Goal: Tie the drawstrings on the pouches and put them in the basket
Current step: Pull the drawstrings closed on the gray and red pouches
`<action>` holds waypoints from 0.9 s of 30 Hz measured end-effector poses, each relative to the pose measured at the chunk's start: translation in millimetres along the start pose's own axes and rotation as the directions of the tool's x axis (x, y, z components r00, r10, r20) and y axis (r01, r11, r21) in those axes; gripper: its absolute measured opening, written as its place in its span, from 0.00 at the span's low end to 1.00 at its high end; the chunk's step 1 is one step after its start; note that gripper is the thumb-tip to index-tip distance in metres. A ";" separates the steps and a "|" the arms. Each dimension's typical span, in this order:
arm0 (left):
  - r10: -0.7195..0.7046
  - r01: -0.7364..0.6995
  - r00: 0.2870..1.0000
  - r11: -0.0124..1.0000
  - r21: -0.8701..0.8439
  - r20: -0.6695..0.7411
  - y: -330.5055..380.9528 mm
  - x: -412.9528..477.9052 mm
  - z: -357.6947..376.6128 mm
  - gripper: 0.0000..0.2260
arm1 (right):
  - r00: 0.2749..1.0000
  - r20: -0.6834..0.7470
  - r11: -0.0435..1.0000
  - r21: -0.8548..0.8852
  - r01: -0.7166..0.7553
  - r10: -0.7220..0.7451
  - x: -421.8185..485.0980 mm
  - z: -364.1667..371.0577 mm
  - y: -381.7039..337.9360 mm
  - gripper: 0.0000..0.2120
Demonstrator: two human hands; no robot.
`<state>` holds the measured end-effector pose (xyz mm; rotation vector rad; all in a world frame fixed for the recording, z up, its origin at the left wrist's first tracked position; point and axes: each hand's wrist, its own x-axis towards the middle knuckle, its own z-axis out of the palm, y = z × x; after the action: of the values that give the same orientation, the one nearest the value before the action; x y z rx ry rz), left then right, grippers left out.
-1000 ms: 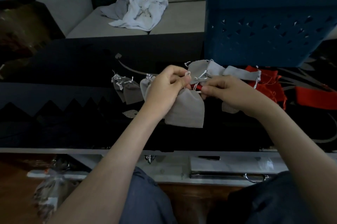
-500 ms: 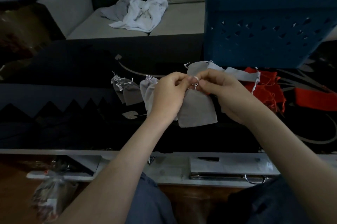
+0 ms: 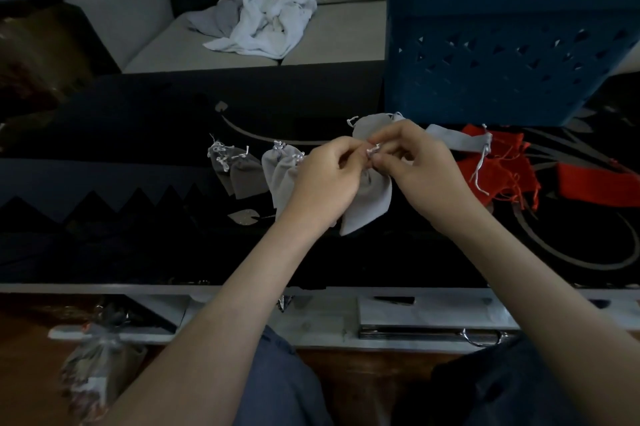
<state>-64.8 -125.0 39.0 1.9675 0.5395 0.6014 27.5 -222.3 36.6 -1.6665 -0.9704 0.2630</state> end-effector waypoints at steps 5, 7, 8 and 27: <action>0.025 -0.025 1.000 0.999 0.029 0.010 0.5 -2.5 3.3 0.08 | 0.999 -0.054 0.999 -0.045 -0.007 0.004 -1.9 -1.6 -0.3 0.13; 0.048 -0.046 0.998 0.998 0.042 -0.037 0.3 -1.6 3.2 0.07 | 0.998 -0.055 0.998 -0.063 -0.007 0.003 -2.6 0.2 -0.6 0.09; 0.048 -0.046 0.997 0.998 0.031 -0.058 -0.3 -0.8 3.1 0.07 | 0.998 -0.058 0.998 -0.065 -0.007 0.003 -2.8 1.3 -0.7 0.07; -0.131 0.133 0.991 0.989 -0.070 0.040 -1.6 4.6 1.6 0.10 | 0.991 -0.096 0.961 -0.269 0.061 -0.090 1.7 2.3 3.6 0.08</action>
<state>-60.4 -122.7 37.7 1.8548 0.6123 0.4955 28.8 -219.6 33.2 -1.8615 -1.0195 -0.0100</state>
